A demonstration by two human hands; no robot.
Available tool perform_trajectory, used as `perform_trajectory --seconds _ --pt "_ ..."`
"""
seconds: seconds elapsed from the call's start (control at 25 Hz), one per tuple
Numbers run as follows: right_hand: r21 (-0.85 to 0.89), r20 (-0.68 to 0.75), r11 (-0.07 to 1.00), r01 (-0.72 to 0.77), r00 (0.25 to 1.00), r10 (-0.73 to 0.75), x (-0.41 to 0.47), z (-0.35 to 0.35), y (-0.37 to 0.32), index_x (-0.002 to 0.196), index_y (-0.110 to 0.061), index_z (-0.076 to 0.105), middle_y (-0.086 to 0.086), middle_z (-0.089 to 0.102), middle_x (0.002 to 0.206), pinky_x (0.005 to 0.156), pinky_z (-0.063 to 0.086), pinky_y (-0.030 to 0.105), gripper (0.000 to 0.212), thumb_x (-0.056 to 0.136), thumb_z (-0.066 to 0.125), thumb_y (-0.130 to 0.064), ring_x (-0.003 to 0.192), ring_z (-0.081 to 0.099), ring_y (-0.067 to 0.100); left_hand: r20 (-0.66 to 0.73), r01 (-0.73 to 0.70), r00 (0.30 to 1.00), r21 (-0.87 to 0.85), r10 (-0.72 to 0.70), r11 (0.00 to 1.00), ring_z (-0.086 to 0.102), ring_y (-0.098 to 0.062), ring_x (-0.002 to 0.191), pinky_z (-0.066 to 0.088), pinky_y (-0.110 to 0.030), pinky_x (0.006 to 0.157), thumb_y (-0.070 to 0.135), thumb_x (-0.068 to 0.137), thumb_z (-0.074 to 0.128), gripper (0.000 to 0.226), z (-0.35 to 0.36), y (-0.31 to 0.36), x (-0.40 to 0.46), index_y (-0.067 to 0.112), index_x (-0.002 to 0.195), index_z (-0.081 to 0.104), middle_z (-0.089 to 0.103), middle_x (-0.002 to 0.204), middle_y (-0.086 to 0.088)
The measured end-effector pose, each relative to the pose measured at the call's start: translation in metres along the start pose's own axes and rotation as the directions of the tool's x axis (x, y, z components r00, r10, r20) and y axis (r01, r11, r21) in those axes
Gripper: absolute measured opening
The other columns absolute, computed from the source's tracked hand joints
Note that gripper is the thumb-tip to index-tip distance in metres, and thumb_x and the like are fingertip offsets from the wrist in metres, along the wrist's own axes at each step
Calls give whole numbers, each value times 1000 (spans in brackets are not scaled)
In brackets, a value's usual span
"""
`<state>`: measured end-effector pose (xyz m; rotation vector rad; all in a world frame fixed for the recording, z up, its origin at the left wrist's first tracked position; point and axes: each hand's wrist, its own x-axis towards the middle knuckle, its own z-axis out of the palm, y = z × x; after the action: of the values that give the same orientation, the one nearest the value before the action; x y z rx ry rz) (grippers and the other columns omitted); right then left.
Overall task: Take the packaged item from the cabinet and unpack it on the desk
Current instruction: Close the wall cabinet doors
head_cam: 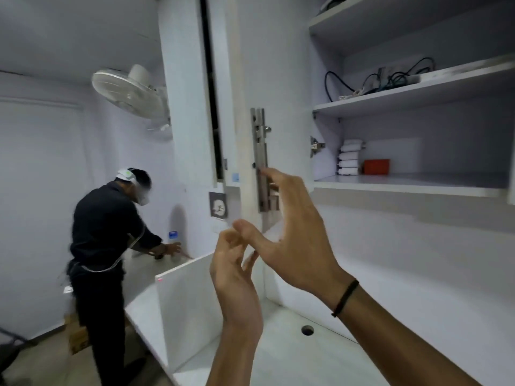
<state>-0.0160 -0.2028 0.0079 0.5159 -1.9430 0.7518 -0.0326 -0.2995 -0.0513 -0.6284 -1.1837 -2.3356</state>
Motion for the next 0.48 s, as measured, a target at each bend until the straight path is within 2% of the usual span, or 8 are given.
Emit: perform_trajectory --seconds 0.08,0.12,0.2,0.28,0.32,0.4,0.48 --pt "-22 -136 999 -32 990 29 -14 -34 13 147 -24 37 -9 48 136 98 40 9 76 84 75 -40 121 48 0 152 -95 985 106 79 990 60 -4 71 50 -19 68 0 86 40 32 27 -9 -13 18 78 65 63 71 11" --pt "-51 -198 996 -67 979 56 -22 -55 24 147 -23 38 -9 51 134 98 42 11 74 84 76 -33 121 51 1 239 -146 965 157 106 977 65 -5 79 51 -19 71 1 84 43 33 45 -19 -18 20 86 71 70 81 12" --pt "-89 -293 984 -156 948 124 -35 -98 46 145 -23 40 -14 57 130 93 49 12 66 88 73 -23 117 57 -1 415 -267 898 260 143 928 67 -6 109 52 -20 89 3 84 49 42 84 -41 -23 22 113 72 74 112 11" --pt "-147 -353 962 -230 921 166 -45 -136 68 143 -20 44 -26 59 121 85 49 3 56 93 69 -18 109 57 -17 563 -408 806 308 181 860 53 -2 131 43 -13 104 4 85 55 50 122 -65 -29 23 131 63 62 139 10" --pt "-198 -382 944 -263 908 172 -49 -151 80 142 -18 48 -27 60 119 85 48 2 52 94 68 -18 106 57 -21 616 -441 768 316 172 840 45 1 137 37 -9 106 7 86 56 54 139 -75 -31 27 136 59 54 148 10" --pt "-320 -453 885 -340 875 172 -55 -180 105 144 -14 52 -13 67 127 96 52 15 52 95 67 -22 111 63 -6 676 -468 724 338 135 817 35 1 144 34 -10 105 14 87 57 58 174 -96 -33 35 141 51 41 158 12" --pt "-418 -459 817 -398 868 189 -59 -203 128 146 -15 50 -2 67 133 103 52 29 54 96 65 -27 117 65 13 687 -515 712 371 144 772 34 -7 146 46 -24 100 19 86 57 61 203 -115 -34 36 143 48 35 161 11"
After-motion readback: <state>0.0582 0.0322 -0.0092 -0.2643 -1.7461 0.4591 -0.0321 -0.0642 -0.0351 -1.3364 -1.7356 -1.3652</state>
